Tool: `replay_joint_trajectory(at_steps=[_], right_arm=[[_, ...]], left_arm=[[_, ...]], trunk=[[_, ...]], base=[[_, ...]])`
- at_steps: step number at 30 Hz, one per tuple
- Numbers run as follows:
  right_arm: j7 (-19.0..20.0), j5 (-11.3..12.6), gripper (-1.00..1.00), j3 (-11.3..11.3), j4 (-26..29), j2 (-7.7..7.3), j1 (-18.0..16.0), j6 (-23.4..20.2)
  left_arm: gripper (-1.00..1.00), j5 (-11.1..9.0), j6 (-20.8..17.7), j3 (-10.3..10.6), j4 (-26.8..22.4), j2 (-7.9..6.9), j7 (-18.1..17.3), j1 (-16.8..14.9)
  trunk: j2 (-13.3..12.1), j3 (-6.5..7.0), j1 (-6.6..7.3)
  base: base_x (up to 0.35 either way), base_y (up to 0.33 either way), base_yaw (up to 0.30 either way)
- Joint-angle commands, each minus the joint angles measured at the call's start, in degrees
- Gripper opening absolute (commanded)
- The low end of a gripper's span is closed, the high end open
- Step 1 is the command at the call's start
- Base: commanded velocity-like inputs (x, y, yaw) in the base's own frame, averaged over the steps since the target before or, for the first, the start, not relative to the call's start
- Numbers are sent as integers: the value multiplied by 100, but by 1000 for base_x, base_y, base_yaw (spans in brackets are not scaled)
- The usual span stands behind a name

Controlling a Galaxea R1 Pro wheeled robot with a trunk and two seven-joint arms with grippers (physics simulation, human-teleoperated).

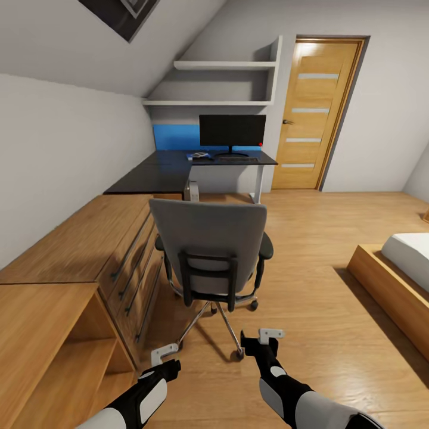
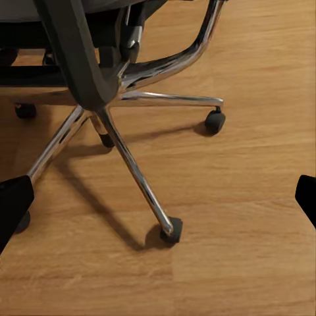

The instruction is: In the bedroom, organize the workspace by keeping the computer under the desk, ensuring the monitor is on the desk, placing the keyboard on the desk next to the monitor, placing the mouse on the desk next to the keyboard, moving the folder from the swivel chair onto the desk next to the mouse, stacking the notebook on top of the folder with the pen on top of the notebook, and positioning the swivel chair next to the desk.

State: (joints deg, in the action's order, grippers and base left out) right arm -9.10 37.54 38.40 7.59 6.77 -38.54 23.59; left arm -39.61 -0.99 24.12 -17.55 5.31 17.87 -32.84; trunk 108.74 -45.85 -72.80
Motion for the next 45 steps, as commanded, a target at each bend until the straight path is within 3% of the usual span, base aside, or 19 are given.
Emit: replay_joint_trajectory(at_steps=[1, 8, 12, 14, 16, 19, 29, 30, 32, 34, 37, 41, 45], right_arm=[[-34, 24, 100, 47, 11, 3, -6, -6], [-31, 23, 100, 37, 139, -6, -27, -481], [-30, 18, 100, 31, 455, -40, -106, -1024], [-30, 17, 100, 28, 527, -48, -248, -1189], [-30, 28, 100, 21, 577, -41, -379, -1272], [-26, 22, 100, 40, 587, -30, -405, -1271], [-27, 16, 100, 42, 600, -44, -415, -1195], [-47, 16, 100, 37, 661, -51, -409, -691], [-52, 13, 100, 40, 684, -52, -409, -561], [-54, 10, 100, 42, 702, -53, -409, -495], [-51, -21, 100, 39, 840, -58, -408, -464], [-52, -45, 100, 43, 1090, -67, -402, -549], [-54, -141, 100, 44, 1259, -69, -392, -597]], left_arm=[[100, -37, -17, 49, -7, -1, 43, -3], [100, -32, -3, 63, 100, 23, 34, -3], [100, -7, -25, 79, -17, 67, 33, -3], [100, 6, -59, 82, -333, 98, 46, -5], [100, 13, -588, 76, -1201, 115, 83, -27], [100, 11, -825, 87, -1570, 124, 85, -40], [100, 60, -817, 95, -1457, 55, 94, -45], [100, 539, -410, 96, -1437, 68, 100, -47], [100, 709, -412, 90, -1435, 80, 98, -49], [100, 811, -585, 87, -1471, 99, 96, -97], [100, 877, -1173, 83, -1504, 113, 90, -416], [100, 880, -1425, 62, -1496, 112, 86, -562], [100, 868, -1438, 32, -1408, 78, 79, -593]], trunk=[[44, -23, -22], [325, -149, -176], [485, -221, -263], [565, -257, -307], [645, -293, -351], [766, -347, -417], [1167, -526, -637], [1207, -544, -659], [1287, -580, -703], [1367, -616, -747], [1488, -670, -813], [1648, -742, -900], [1809, -813, -988]], base=[[0, 0, 0], [0, 0, 0], [0, 0, 0], [0, 0, 0], [0, 0, 0], [0, 0, 0], [0, 0, 0], [0, 0, 0], [0, 0, 0], [0, 0, 0], [0, 0, 0], [0, 0, 0], [0, 0, 0]])
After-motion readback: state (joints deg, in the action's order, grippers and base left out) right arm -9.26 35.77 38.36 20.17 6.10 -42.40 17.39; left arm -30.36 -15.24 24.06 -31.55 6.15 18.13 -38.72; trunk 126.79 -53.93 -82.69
